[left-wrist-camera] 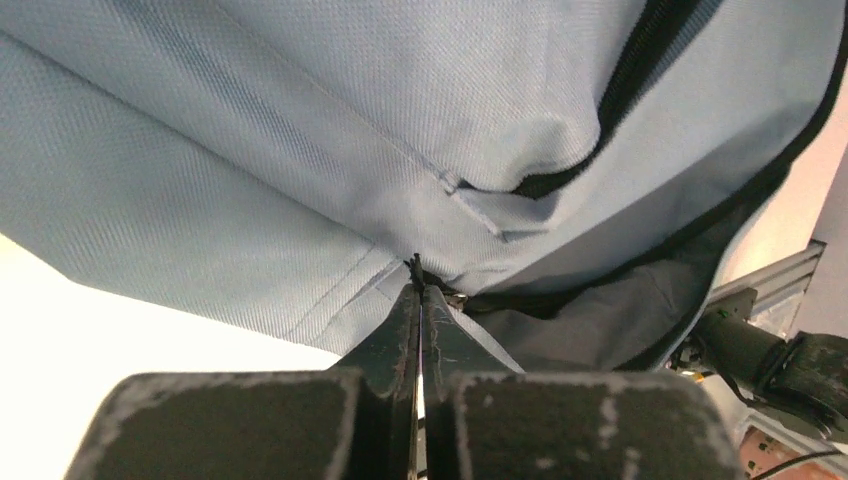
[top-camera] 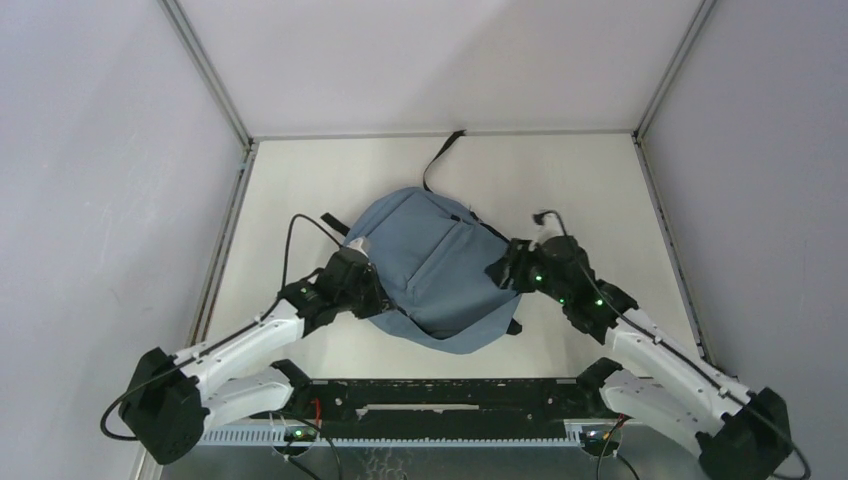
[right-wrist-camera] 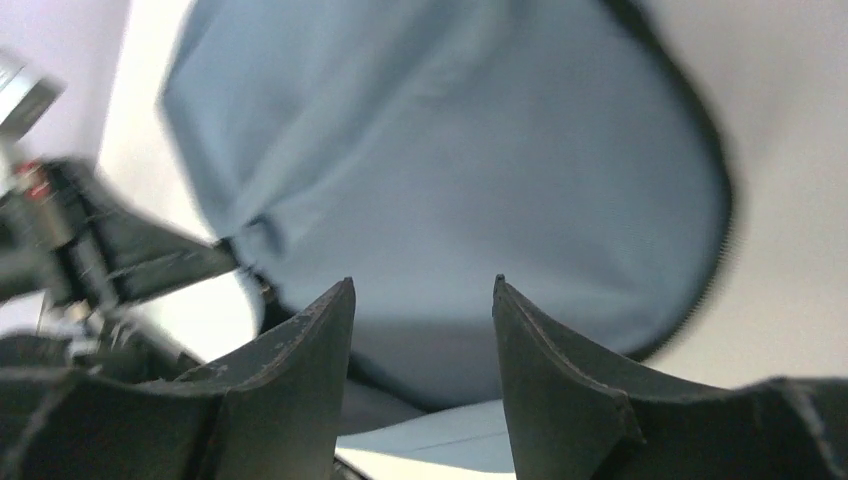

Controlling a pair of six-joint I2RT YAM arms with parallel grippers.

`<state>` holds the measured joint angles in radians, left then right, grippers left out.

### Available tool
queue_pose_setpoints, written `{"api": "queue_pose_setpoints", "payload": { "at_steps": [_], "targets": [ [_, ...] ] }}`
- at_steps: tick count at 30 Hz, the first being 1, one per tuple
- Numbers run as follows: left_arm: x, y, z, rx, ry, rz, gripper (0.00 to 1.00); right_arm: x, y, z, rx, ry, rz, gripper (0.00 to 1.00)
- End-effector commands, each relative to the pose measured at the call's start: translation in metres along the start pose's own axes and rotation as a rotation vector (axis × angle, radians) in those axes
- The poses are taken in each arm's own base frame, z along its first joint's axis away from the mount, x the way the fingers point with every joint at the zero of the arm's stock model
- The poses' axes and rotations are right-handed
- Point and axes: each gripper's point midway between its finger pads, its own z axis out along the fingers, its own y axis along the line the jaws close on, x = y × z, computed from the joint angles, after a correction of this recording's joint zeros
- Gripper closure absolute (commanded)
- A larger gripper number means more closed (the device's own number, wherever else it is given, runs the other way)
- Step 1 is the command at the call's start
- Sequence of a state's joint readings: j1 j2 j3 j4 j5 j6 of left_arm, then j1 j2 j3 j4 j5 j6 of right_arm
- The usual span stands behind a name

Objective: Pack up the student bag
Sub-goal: Adjust the student bag at the center of the board, then zip the student bag at the center of the board.

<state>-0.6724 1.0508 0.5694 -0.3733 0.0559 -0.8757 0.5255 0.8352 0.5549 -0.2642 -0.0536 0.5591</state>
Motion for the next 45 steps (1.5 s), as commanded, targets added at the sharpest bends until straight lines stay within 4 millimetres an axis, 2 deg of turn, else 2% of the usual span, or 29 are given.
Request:
{"api": "queue_pose_setpoints", "payload": {
  "at_steps": [1,6,9,11,13,15,19,21,24,28,31,35,41,45],
  "targets": [
    [0.008,-0.005,-0.013,0.041,0.019,0.042,1.0,-0.013,0.056,-0.003,-0.085,-0.026,-0.253,0.39],
    [0.017,-0.02,-0.017,0.102,0.04,0.095,1.0,0.025,0.122,0.004,-0.376,0.074,-0.412,0.4],
    [0.015,-0.038,-0.025,0.139,0.021,0.134,1.0,0.049,0.146,0.01,-0.481,0.115,-0.481,0.4],
    [0.016,-0.051,-0.031,0.174,0.018,0.166,1.0,0.056,0.158,0.015,-0.542,0.119,-0.502,0.42],
    [0.02,-0.06,-0.034,0.202,0.037,0.202,1.0,0.062,0.162,0.02,-0.567,0.143,-0.49,0.43],
    [0.03,-0.066,-0.033,0.22,0.079,0.243,1.0,0.059,0.158,0.026,-0.538,0.144,-0.448,0.43],
    [0.031,-0.066,-0.033,0.201,0.076,0.259,1.0,0.05,0.13,0.038,-0.428,0.182,-0.333,0.43],
    [0.026,-0.066,-0.034,0.194,0.046,0.25,1.0,0.054,0.125,0.036,-0.418,0.201,-0.342,0.43],
    [0.017,-0.067,-0.039,0.199,-0.003,0.247,1.0,0.073,0.134,0.022,-0.52,0.17,-0.5,0.44],
    [0.003,-0.059,-0.049,0.161,-0.081,0.235,1.0,0.092,0.148,0.007,-0.613,-0.034,-0.767,0.4],
    [-0.003,-0.054,-0.056,0.153,-0.122,0.219,1.0,0.102,0.156,0.008,-0.655,-0.058,-0.791,0.4],
    [-0.007,-0.048,-0.06,0.134,-0.127,0.218,1.0,0.115,0.169,0.02,-0.663,-0.09,-0.821,0.39],
    [-0.002,-0.047,-0.059,0.141,-0.103,0.226,1.0,0.111,0.189,0.038,-0.628,-0.238,-0.803,0.37],
    [0.001,-0.048,-0.057,0.143,-0.087,0.228,1.0,0.109,0.197,0.046,-0.615,-0.268,-0.808,0.37]
  ]
}}
